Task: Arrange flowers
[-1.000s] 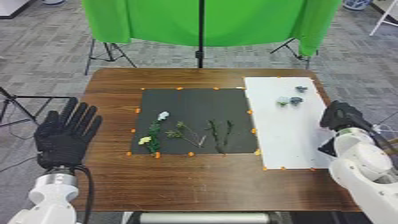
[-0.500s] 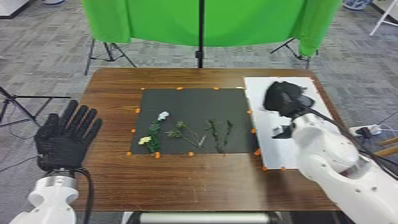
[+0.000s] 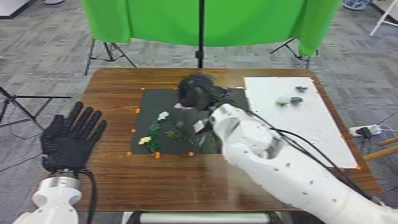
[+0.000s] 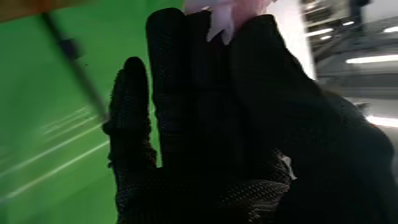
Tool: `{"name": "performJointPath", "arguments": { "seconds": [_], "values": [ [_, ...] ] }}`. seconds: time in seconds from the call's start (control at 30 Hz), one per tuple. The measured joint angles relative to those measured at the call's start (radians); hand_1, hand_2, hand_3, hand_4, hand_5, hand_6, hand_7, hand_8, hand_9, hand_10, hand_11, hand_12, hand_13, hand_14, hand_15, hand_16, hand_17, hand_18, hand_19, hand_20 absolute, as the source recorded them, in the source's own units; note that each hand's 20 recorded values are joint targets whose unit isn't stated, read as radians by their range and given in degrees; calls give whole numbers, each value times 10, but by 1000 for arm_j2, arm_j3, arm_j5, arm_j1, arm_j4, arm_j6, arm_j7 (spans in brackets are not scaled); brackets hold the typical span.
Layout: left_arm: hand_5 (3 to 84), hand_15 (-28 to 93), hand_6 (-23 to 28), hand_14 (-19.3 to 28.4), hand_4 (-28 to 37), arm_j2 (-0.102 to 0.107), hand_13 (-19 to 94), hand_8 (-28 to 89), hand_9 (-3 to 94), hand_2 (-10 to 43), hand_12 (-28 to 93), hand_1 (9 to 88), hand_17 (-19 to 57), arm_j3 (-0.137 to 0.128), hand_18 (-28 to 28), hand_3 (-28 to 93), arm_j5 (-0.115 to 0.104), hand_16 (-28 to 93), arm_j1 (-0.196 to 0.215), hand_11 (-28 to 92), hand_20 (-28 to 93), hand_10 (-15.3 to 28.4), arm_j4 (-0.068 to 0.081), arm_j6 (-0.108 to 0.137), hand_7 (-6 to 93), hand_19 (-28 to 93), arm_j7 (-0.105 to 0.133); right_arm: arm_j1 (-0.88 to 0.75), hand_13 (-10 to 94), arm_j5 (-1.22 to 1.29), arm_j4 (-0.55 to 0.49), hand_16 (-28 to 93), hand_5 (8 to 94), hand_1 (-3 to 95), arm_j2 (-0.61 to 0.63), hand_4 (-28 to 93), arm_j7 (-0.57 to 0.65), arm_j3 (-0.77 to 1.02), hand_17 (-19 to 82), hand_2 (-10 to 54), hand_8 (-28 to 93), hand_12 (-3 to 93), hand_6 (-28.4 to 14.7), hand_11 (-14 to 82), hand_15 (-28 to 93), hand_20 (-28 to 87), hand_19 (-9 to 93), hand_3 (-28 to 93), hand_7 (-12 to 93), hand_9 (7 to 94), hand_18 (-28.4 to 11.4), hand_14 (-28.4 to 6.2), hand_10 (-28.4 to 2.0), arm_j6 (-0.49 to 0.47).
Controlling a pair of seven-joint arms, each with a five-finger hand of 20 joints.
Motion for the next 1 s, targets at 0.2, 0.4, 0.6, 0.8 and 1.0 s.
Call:
{"name": "performJointPath", "arguments": {
  "seconds": [0.2,0.4,0.6,0.8,1.0],
  "values": [
    [417,252,85,130,-283,5,259,-76,320,134,105,256,-40,9,122,808,0,-33,-19,145,144,135,10,-1,83,230,-15,42,667,-18,104,386,760,616,-89,-283,-11,-117,260,-95,9,321,1,51,276,364,750,670,306,820,-193,-69,-102,3],
    [417,253,84,130,-283,9,260,-75,320,134,105,255,-40,11,122,808,0,-33,-34,146,143,135,16,-2,83,230,-28,29,667,-31,128,390,758,618,-94,-283,12,-131,262,-95,5,321,0,52,277,367,752,668,310,819,-192,-67,-102,10],
    [418,252,84,129,-283,11,259,-76,322,135,106,256,-39,10,122,808,-1,-33,-36,146,143,136,21,-2,84,230,-32,20,641,-45,134,380,740,612,-78,-283,24,-127,261,-95,-21,264,2,89,298,373,758,695,310,753,-197,-68,-108,36],
    [418,250,84,130,-283,12,256,-76,323,136,105,257,-39,7,122,810,-1,-33,-37,148,143,136,22,-2,85,231,-35,-2,597,-48,116,303,690,548,-64,-283,27,-104,250,-95,-36,156,-10,173,376,368,765,736,267,662,-204,-90,-126,20],
    [418,251,84,130,-283,5,256,-76,324,136,105,257,-39,-1,121,809,-1,-32,-33,148,143,136,20,-7,85,230,-34,-84,506,5,15,165,600,453,-43,-283,61,19,221,-95,-138,145,-24,144,413,340,735,807,186,569,-209,-132,-156,7]
  ]
}}
